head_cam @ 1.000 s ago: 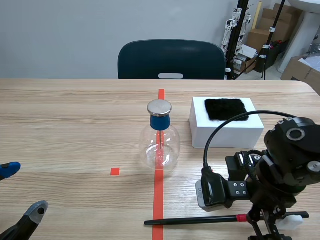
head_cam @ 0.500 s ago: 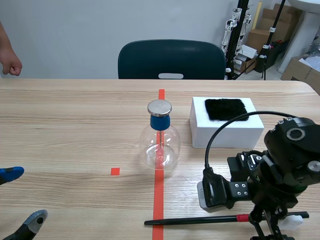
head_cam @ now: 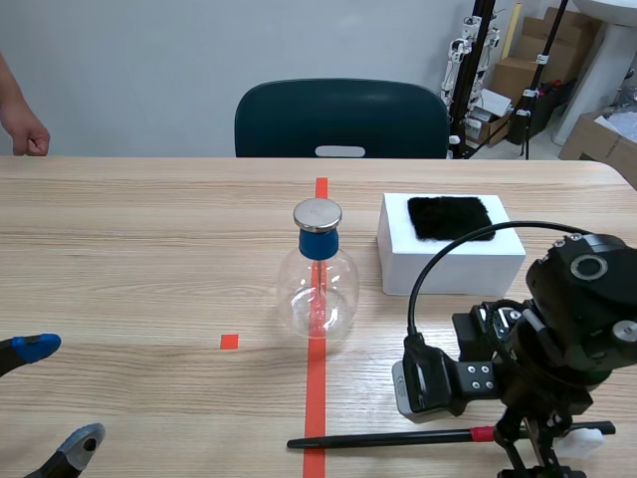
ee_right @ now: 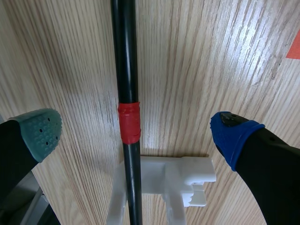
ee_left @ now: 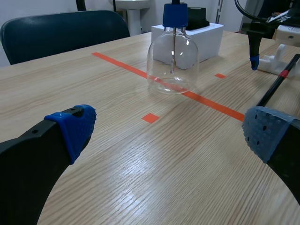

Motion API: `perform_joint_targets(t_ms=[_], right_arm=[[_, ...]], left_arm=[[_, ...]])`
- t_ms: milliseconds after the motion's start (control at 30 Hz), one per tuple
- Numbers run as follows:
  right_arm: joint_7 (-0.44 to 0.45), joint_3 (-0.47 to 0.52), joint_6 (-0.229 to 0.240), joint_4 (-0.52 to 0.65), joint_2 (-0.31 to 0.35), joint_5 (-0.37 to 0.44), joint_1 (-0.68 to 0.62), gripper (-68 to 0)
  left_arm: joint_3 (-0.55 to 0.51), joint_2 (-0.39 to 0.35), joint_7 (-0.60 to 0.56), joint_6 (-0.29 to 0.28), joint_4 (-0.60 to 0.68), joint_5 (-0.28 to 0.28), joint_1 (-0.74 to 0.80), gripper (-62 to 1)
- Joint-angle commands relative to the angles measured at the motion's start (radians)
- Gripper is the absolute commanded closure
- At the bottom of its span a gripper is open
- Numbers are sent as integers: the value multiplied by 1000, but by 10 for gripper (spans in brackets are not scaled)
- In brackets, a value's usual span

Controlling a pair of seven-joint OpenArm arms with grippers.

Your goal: Do the electroscope experiment. pick up the black charging rod

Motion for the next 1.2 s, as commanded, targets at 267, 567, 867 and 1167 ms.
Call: perform_joint_targets(t_ms=[267,567,867,1167], right_arm=[[1,6,-12,12,11,8,20,-361],[0,6,-12,12,11,8,20,-227],[0,6,-12,12,11,8,20,-62],[13,6,-12,12,11,14,19,0]], left_arm=[[2,-12,-46,9,15,-17,-2,-623],[9,-13,-46,13,15,-17,-2,-623],[9,-16,-46,13,17,-17,-2,-623],[63,-35,25,13,60,-114,15,-623]])
